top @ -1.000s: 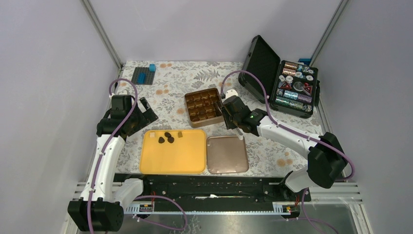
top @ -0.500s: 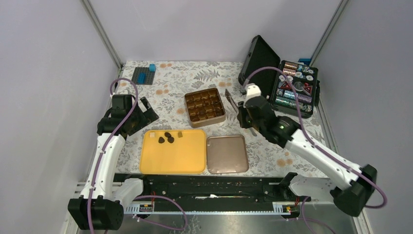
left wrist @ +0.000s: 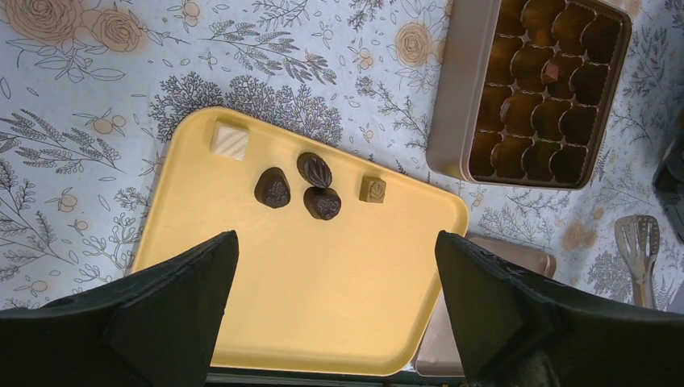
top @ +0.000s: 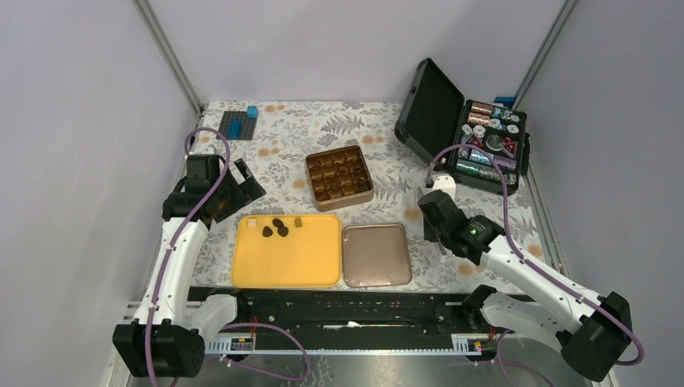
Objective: Pack the chocolate
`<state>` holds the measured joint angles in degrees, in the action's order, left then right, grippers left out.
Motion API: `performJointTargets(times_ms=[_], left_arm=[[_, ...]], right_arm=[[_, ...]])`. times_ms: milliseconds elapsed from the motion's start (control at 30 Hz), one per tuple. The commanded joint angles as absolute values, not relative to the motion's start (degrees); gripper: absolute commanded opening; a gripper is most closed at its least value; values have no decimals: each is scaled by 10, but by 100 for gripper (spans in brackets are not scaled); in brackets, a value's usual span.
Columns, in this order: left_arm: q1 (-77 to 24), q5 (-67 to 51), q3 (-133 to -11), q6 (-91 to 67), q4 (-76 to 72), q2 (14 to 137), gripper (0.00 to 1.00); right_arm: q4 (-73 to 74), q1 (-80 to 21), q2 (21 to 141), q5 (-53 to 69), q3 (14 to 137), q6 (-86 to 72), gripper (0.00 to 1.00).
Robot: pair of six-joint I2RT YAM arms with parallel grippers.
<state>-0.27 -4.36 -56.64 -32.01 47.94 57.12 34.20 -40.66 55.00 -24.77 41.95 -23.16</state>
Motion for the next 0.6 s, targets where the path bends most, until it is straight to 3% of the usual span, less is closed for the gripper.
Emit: performJointTargets(times_ms=[0, 233, 467, 567], left_arm=[[-1, -60, -580, -325, 454, 565, 99], [-1, -58, -578, -325, 455, 559, 99], [-1, -57, -571, -321, 455, 561, 99], [0, -56, -572, -319, 455, 562, 99]], right_arm=[[297, -386, 543, -267, 424, -234, 28], [269, -342, 585, -266, 409, -241, 39], [262, -318, 614, -265, 391, -259, 74], [262, -318, 603, -261, 398, -250, 82]])
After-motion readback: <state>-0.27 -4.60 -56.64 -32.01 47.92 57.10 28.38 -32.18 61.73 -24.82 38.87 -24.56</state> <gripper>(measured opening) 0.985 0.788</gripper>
